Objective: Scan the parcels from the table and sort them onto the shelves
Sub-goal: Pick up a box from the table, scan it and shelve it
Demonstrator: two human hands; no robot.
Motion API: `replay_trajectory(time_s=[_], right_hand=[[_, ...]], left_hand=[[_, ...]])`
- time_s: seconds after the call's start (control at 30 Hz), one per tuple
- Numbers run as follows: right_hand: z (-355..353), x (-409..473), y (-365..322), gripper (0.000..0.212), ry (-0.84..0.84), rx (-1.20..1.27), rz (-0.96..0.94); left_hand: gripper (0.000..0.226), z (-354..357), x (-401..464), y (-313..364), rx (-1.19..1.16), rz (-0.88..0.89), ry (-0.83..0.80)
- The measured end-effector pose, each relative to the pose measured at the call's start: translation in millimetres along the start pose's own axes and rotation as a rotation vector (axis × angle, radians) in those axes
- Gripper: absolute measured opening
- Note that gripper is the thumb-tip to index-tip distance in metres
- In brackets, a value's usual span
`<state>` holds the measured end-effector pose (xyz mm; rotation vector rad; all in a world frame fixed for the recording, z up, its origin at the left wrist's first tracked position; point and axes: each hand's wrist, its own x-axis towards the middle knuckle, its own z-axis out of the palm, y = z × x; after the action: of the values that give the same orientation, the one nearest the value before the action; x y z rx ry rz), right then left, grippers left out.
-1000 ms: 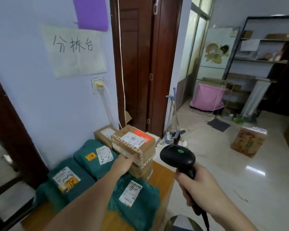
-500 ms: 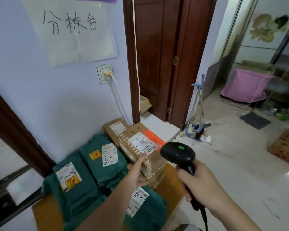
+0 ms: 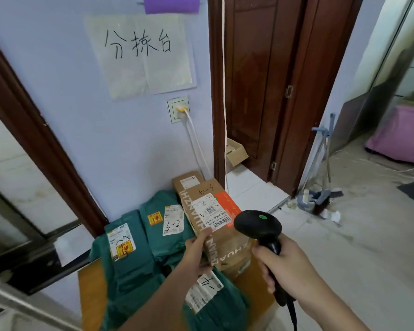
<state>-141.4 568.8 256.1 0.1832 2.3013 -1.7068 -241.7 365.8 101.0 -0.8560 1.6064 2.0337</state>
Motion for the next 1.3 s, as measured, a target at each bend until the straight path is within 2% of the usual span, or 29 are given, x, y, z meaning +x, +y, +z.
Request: replay_trajectory(time_s=[0.33, 0.43, 0.63, 0.77, 0.93, 1.03, 1.17, 1.3], right_hand=[[1, 5, 5, 0.01, -0.034, 0.004, -0.003], [-1, 7, 8, 0.011, -0.042, 0.011, 0.004], [4, 14, 8, 0.009, -0.053, 0.046, 0.04], [11, 20, 5, 0.008, -0.059, 0.039, 0.043], [22, 28, 1, 0.007, -0.071, -0.013, 0.043], [33, 32, -5, 0.007, -0.09, -0.032, 0.041], [51, 40, -12, 0.005, -0.135, -0.097, -0.006], [71, 50, -19, 0.009, -0.184, -0.118, -0.021]], left_hand=[[0.05, -39, -30, 59, 0.033, 0.131, -0.066], [0.056, -70, -36, 82, 0.071, 0.068, -0.057], [0.057, -132, -28, 103, 0.075, 0.047, 0.104], [0.05, -156, -25, 102, -0.002, 0.05, 0.093], [0.034, -168, -11, 83, -0.088, 0.197, 0.307], [0.044, -171, -3, 76, -0.166, 0.222, 0.341], [0.098, -174, 2, 65, -0.208, 0.267, 0.428], [0.095, -155, -23, 41, -0.33, 0.281, 0.622]])
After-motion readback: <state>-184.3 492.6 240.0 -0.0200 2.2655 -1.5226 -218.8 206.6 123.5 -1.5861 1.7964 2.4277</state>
